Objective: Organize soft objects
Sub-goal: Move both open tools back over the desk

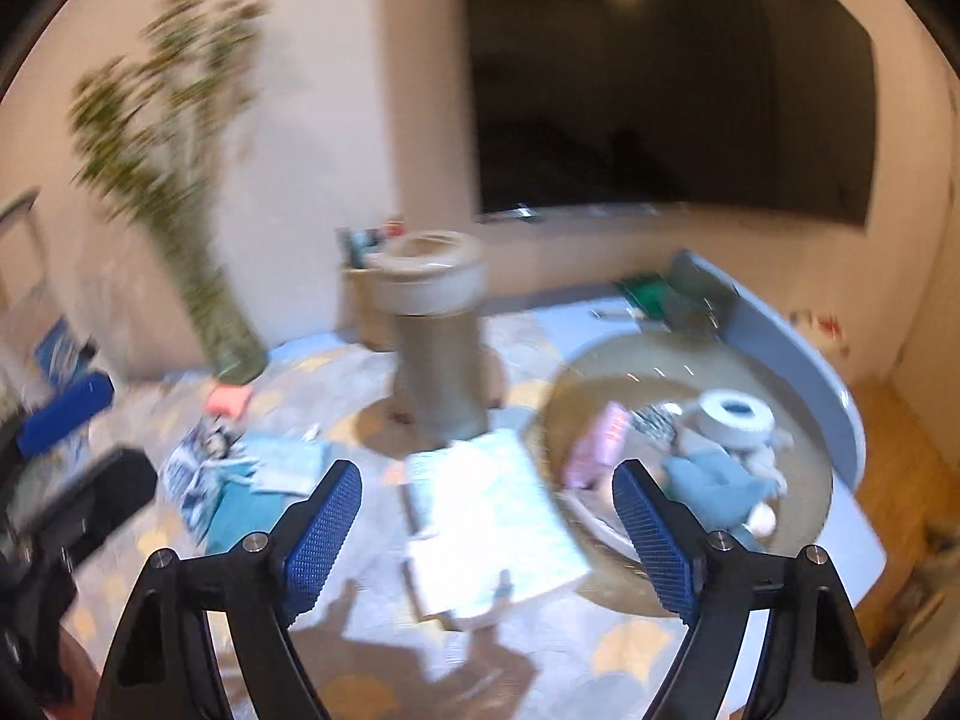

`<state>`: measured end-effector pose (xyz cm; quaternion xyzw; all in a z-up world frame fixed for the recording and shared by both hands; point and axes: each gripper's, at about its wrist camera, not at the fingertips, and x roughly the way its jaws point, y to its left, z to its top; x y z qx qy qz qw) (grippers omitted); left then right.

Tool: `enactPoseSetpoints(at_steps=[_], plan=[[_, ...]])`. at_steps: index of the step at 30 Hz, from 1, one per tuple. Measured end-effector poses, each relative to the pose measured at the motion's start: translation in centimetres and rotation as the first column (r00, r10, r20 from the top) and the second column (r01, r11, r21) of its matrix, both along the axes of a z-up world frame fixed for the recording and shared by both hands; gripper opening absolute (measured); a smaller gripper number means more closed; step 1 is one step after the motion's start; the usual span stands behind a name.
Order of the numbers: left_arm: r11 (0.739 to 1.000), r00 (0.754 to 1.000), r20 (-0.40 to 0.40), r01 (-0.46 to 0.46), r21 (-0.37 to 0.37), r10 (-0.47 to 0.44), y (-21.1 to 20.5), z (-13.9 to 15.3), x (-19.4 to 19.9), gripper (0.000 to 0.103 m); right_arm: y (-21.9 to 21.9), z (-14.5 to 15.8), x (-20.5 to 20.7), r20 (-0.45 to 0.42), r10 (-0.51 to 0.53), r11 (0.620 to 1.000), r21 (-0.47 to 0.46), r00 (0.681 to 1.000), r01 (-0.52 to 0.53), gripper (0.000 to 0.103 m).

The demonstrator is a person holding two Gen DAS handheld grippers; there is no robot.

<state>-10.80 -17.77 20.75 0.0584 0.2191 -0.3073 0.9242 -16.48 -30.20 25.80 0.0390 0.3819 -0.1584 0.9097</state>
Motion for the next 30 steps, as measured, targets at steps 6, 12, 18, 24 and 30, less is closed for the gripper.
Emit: enactPoseSetpoints(at_steps=[6,12,18,24,30], plan=[[0.988,0.989,-0.032,-0.144,-0.061,0.142,8.1,-1.4,0.3,0.075,6.8,0.3,1.0,0.019,0.124,0.990,-0.063,0.992,-0.122,0.092],[0.963,0.961,-0.116,-0.260,-0.065,0.252,13.8,-4.6,1.4,0.075,11.3,-1.5,2.8,-0.010,0.202,0.977,-0.065,0.979,-0.202,0.093],[0.934,0.908,-0.238,-0.358,-0.016,0.345,17.5,-10.3,4.4,0.075,13.2,-6.6,5.1,-0.038,0.252,0.967,-0.033,0.967,-0.254,0.097],[0.907,0.850,-0.340,-0.420,0.021,0.402,19.7,-15.2,6.6,0.075,13.1,-12.9,6.5,-0.080,0.299,0.954,0.054,0.951,-0.295,0.097],[0.900,0.825,-0.386,-0.434,0.037,0.413,20.0,-17.2,7.2,0.075,12.7,-16.0,7.4,-0.137,0.295,0.954,0.099,0.946,-0.283,0.097]])
